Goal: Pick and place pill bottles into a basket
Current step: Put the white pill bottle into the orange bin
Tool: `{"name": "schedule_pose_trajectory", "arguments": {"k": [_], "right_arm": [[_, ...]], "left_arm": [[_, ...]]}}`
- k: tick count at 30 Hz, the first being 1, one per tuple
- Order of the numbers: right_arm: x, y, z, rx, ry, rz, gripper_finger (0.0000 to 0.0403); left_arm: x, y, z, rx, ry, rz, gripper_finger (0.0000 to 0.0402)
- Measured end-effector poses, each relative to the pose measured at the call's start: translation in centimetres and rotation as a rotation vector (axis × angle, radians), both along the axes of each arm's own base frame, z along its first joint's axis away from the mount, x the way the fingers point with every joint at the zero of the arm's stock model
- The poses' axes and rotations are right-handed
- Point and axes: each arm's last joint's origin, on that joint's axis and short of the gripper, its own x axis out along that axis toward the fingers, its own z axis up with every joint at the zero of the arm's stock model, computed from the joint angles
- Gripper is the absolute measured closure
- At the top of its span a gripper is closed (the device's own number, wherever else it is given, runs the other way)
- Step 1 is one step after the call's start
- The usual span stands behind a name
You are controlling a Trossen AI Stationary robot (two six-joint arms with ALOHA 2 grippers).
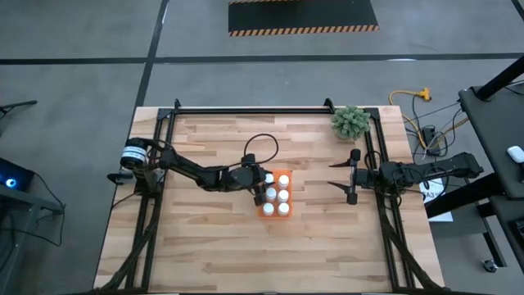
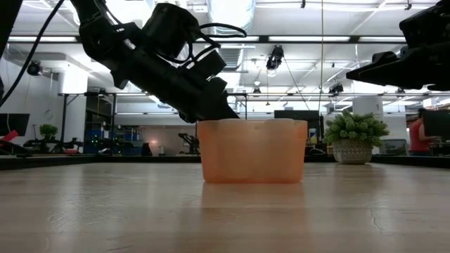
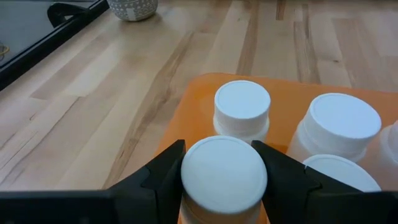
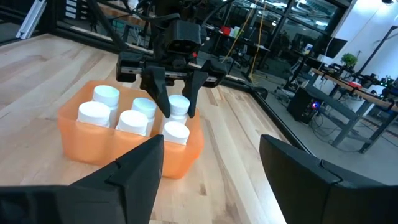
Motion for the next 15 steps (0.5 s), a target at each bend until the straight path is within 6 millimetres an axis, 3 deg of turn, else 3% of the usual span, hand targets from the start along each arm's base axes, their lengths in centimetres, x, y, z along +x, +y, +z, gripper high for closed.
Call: {"name": "schedule_pose_trajectory", "arguments": {"k": [15], "right_arm": [[0.0,0.0,0.0,-0.001,0.0,0.0,0.0147]], "left_arm": [[0.0,0.0,0.0,0.001,0.0,-0.001,0.0239]]}}
